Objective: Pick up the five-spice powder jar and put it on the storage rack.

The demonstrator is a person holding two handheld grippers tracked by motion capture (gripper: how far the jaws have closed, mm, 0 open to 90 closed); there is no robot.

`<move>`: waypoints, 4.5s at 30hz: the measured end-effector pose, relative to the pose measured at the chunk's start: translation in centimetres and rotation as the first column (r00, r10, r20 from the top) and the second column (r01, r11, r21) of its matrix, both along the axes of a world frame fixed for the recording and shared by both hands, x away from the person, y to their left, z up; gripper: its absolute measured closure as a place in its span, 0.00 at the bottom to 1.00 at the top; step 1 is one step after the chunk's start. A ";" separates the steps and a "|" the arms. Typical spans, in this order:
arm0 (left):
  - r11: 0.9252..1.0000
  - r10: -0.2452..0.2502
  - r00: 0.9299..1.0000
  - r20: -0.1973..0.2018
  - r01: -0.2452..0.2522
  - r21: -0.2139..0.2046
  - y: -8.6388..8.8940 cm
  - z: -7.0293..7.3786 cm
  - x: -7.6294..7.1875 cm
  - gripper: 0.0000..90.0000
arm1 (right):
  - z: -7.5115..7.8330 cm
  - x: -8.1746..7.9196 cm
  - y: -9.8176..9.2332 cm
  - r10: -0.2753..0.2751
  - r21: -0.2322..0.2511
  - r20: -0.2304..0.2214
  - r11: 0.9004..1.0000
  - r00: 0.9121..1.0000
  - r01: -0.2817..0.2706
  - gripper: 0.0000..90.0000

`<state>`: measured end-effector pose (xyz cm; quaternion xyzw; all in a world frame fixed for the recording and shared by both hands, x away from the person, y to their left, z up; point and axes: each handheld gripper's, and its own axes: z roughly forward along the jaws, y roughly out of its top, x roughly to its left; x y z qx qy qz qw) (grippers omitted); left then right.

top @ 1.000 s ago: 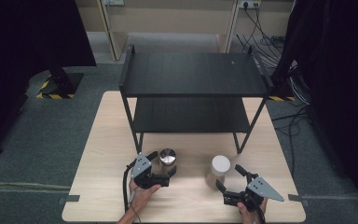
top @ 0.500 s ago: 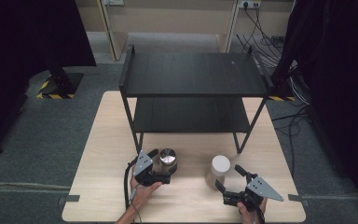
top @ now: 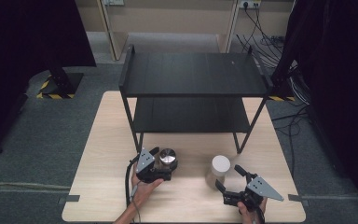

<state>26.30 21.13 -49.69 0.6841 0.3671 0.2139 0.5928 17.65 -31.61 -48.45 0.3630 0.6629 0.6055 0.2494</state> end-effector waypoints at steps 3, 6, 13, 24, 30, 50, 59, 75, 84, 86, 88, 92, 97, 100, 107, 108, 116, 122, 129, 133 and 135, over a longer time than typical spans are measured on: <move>1.000 -0.007 1.000 0.007 0.007 0.015 -0.2 0.1 -0.1 0.03 | 0.0 0.0 0.0 -0.001 0.000 0.000 1.000 1.000 0.001 0.05; 1.000 -0.009 1.000 0.004 0.009 0.022 -0.4 0.1 -0.1 0.03 | 0.0 0.0 0.0 0.000 -0.001 0.000 1.000 1.000 0.000 0.05; 0.999 -0.006 1.000 -0.004 0.006 0.038 -0.7 0.1 0.1 0.07 | 0.0 0.0 0.1 0.000 -0.004 -0.001 1.000 1.000 0.000 0.05; 0.999 -0.005 1.000 -0.015 0.006 0.049 -0.7 0.1 0.2 0.14 | 0.0 0.1 0.0 0.002 -0.001 -0.005 1.000 1.000 -0.002 0.05; 0.998 -0.006 1.000 -0.012 0.007 0.062 -0.9 0.1 0.2 0.20 | 0.0 0.1 0.1 0.005 -0.002 -0.007 1.000 1.000 -0.005 0.05; 0.996 -0.016 1.000 0.006 0.015 0.085 -0.9 0.3 0.1 0.34 | -0.1 0.2 0.0 0.006 0.001 -0.008 1.000 1.000 -0.006 0.05; 0.998 -0.012 1.000 0.015 0.011 0.068 -0.7 0.2 -0.1 0.34 | -0.1 0.2 0.0 0.007 -0.001 -0.008 1.000 1.000 -0.007 0.05; 0.998 -0.033 0.999 0.029 0.032 0.063 -0.8 0.7 -0.5 0.34 | -0.1 0.2 0.0 0.006 0.002 -0.009 1.000 1.000 -0.006 0.05; 0.997 -0.027 0.999 0.036 0.025 0.072 -0.9 1.7 -0.8 0.34 | -0.1 0.2 0.0 0.008 0.000 -0.008 1.000 1.000 -0.008 0.05; 0.997 -0.028 0.999 0.036 0.025 0.068 -0.8 1.8 -0.8 0.34 | -0.1 0.2 0.0 0.007 0.001 -0.008 1.000 1.000 -0.007 0.05; 0.997 -0.030 0.999 0.041 0.027 0.072 -0.7 2.2 -0.9 0.34 | -0.1 0.2 0.0 0.007 0.001 -0.008 1.000 1.000 -0.007 0.05; 0.996 -0.038 0.999 0.039 0.034 0.082 -0.8 2.9 -0.8 0.34 | -0.1 0.2 0.0 0.007 -0.001 -0.009 1.000 1.000 -0.007 0.05; 0.995 -0.047 0.998 0.046 0.042 0.087 -0.8 3.4 -0.8 0.34 | -0.1 0.2 0.0 0.006 0.001 -0.009 1.000 1.000 -0.006 0.05; 0.996 -0.049 0.998 0.050 0.044 0.083 -0.8 3.8 -0.8 0.34 | -0.1 0.3 -0.1 0.005 0.007 -0.015 1.000 1.000 -0.005 0.05; 0.996 -0.059 0.997 0.040 0.056 0.067 -0.4 5.3 -0.7 0.34 | -0.1 0.3 0.0 0.007 0.008 -0.020 1.000 1.000 -0.007 0.05; 0.996 -0.061 0.997 0.041 0.058 0.067 -0.4 5.4 -0.8 0.34 | -0.1 0.4 0.0 0.008 0.009 -0.022 1.000 1.000 -0.008 0.05; 0.995 -0.080 0.996 0.041 0.077 0.060 -0.1 6.7 -0.6 0.34 | -0.2 0.4 0.0 0.009 0.009 -0.021 1.000 1.000 -0.009 0.05; 0.993 -0.107 0.994 0.021 0.105 0.050 0.2 9.0 0.0 0.34 | -0.2 0.4 0.0 0.011 0.009 -0.021 1.000 1.000 -0.011 0.05; 0.988 -0.146 0.989 0.034 0.144 0.053 0.4 11.7 0.3 0.34 | -0.2 0.4 0.0 0.010 0.009 -0.020 1.000 1.000 -0.009 0.05; 0.986 -0.156 0.987 0.033 0.154 0.059 0.3 12.9 0.4 0.34 | -0.1 0.4 0.0 0.010 0.007 -0.020 1.000 1.000 -0.010 0.05; 0.985 -0.164 0.986 0.033 0.162 0.060 0.3 13.4 0.5 0.34 | -0.1 0.4 0.0 0.010 0.007 -0.020 1.000 1.000 -0.010 0.05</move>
